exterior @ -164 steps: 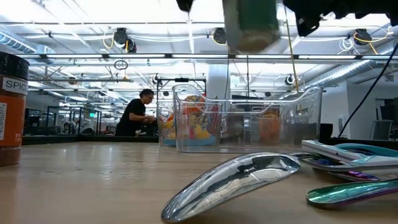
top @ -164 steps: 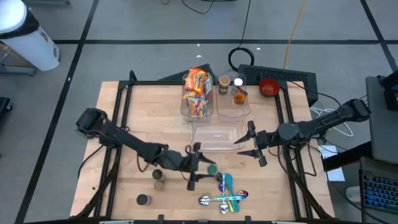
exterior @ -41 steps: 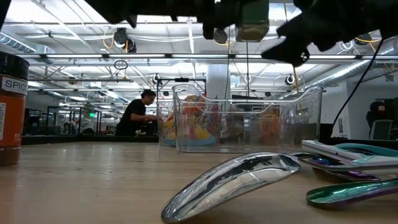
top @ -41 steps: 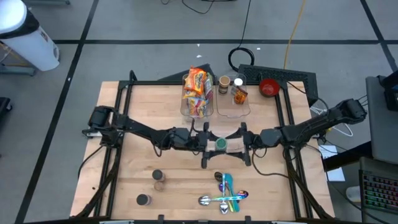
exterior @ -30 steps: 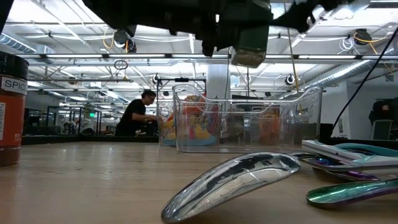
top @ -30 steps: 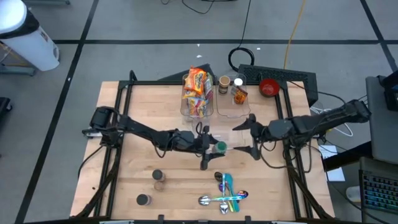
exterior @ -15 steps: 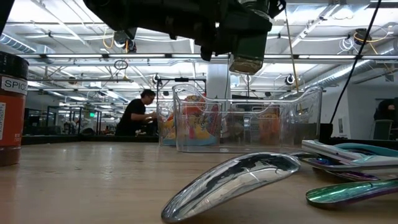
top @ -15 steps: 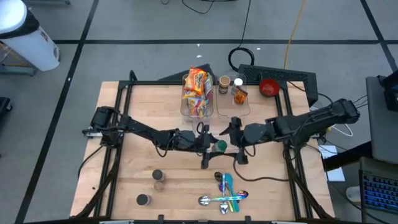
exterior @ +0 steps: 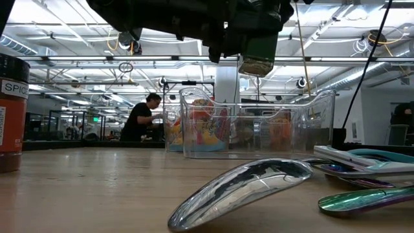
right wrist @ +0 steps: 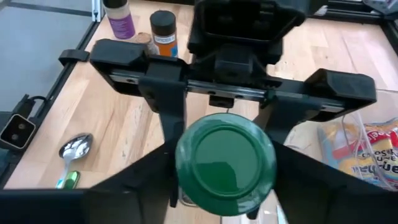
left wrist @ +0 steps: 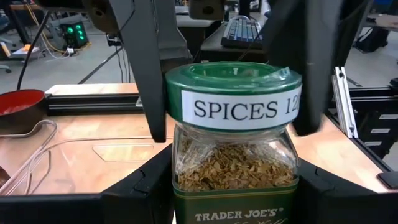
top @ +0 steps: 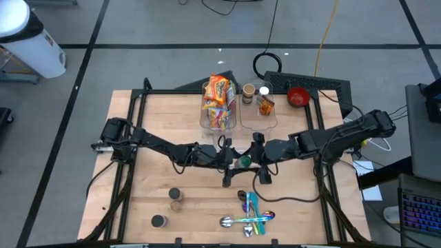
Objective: Pick & Place Food Item
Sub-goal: Put the green seasoning bottle into the right transparent bin
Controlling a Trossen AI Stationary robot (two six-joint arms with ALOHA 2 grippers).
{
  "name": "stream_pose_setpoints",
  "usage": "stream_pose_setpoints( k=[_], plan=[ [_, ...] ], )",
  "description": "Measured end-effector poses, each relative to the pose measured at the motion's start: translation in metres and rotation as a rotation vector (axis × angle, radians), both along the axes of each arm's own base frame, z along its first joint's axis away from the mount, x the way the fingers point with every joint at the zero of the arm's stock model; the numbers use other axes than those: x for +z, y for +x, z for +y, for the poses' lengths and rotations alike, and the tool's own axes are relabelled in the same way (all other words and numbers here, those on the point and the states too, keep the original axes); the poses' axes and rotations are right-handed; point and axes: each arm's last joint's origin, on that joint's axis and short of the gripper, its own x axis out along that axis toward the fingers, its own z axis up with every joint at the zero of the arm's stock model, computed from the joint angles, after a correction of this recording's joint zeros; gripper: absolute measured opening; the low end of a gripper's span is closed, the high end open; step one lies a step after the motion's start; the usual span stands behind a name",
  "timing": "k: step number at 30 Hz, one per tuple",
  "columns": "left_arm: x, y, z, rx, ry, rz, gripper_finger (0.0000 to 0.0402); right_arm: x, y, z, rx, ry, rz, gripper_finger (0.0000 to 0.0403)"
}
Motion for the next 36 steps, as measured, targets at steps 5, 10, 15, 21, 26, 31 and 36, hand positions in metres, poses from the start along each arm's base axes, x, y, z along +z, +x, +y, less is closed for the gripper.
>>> stream_pose_setpoints(
  k=[5,10,15,21,26,31,36],
  plan=[
    [0.000,0.000,0.000,-0.001,0.001,0.001,0.0204,0.000,0.000,0.000,-0.002,0.002,0.000,0.0196],
    [-0.002,-0.001,-0.003,-0.007,0.005,0.026,0.0204,0.000,0.000,0.000,0.000,0.000,0.005,0.0196],
    [0.011,-0.009,-0.007,-0.019,0.013,0.045,0.0312,0.003,-0.006,-0.001,0.005,0.001,0.015,0.0196],
    [0.050,-0.036,0.004,0.070,0.059,0.105,0.0359,0.018,-0.024,-0.006,-0.012,0.029,-0.022,0.0196],
    [0.066,-0.051,0.009,0.105,0.032,0.105,0.0300,0.037,-0.042,-0.017,-0.054,0.031,-0.094,0.0196],
    [0.055,-0.074,0.015,0.111,0.023,0.030,0.0269,0.049,-0.056,-0.037,-0.132,0.046,-0.148,0.0196],
    [0.044,-0.101,0.029,0.147,-0.044,-0.084,0.0259,0.053,-0.060,-0.067,-0.223,0.013,-0.160,0.0196]
  ],
)
